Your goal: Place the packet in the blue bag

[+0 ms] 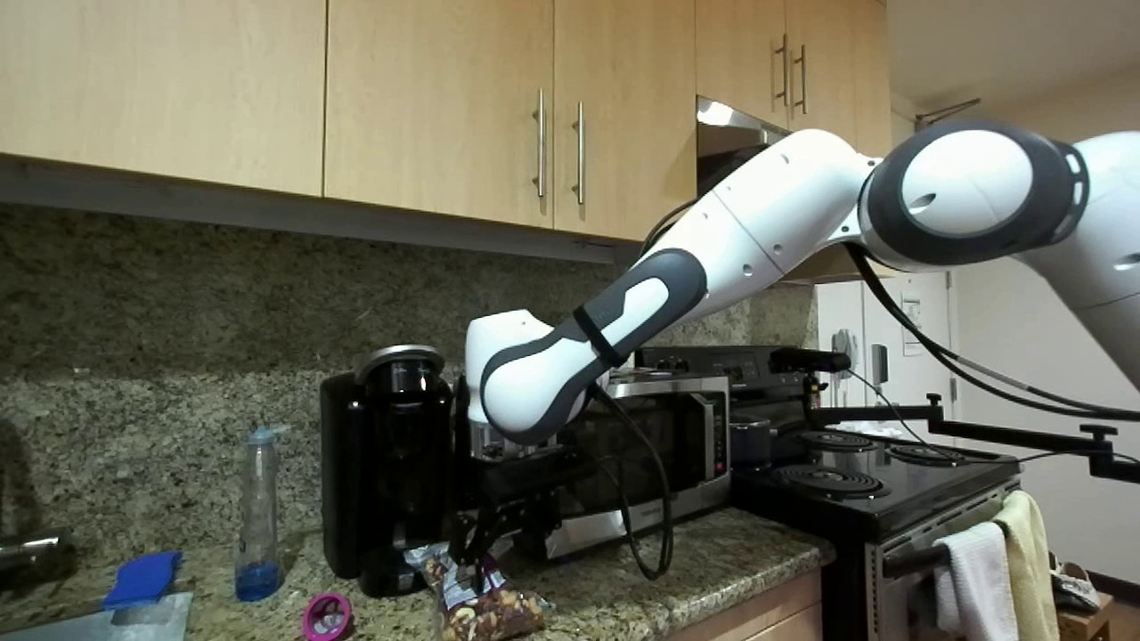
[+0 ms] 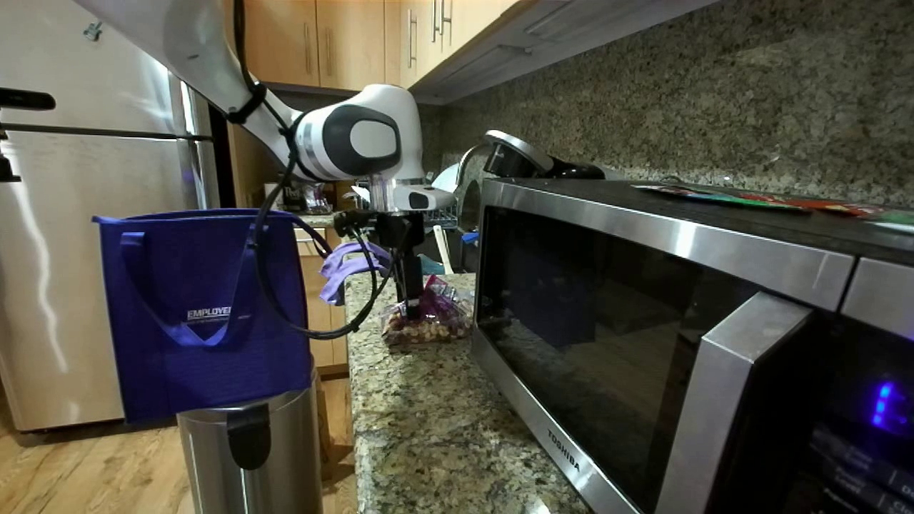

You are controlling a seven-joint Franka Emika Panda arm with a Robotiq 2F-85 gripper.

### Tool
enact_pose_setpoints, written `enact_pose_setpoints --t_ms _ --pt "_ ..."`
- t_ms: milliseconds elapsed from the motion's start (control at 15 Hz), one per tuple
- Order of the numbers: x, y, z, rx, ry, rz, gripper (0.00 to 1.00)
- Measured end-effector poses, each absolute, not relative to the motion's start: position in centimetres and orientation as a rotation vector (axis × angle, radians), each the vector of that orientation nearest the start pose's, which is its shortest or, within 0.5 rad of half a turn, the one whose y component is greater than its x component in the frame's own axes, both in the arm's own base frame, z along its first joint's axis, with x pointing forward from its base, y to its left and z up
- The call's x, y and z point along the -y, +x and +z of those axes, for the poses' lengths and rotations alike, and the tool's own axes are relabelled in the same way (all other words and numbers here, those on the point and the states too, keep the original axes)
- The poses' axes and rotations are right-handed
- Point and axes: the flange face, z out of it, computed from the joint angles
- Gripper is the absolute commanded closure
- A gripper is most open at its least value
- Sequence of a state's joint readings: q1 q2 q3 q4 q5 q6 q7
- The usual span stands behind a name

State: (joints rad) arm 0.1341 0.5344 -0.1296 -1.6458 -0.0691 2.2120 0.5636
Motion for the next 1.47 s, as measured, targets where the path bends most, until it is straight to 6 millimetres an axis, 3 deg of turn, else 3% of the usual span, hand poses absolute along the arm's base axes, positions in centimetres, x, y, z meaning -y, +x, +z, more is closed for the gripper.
enact_pose_setpoints --t_ms 400,800,867,933,1267,1467 --pt "-2.9 68.7 30.6 -0.648 -3.154 -0.088 0.0" --pt "-1.2 70.3 29.7 -0.529 -3.108 -0.076 0.0" --pt "-0.9 70.7 29.4 -0.498 -3.087 -0.064 0.25" --pt "-0.7 71.0 29.1 -0.463 -3.068 -0.047 0.26" --pt "0.0 71.9 29.6 -0.391 -3.049 0.015 0.56" --pt "0.1 72.1 29.8 -0.387 -3.049 0.021 0.62"
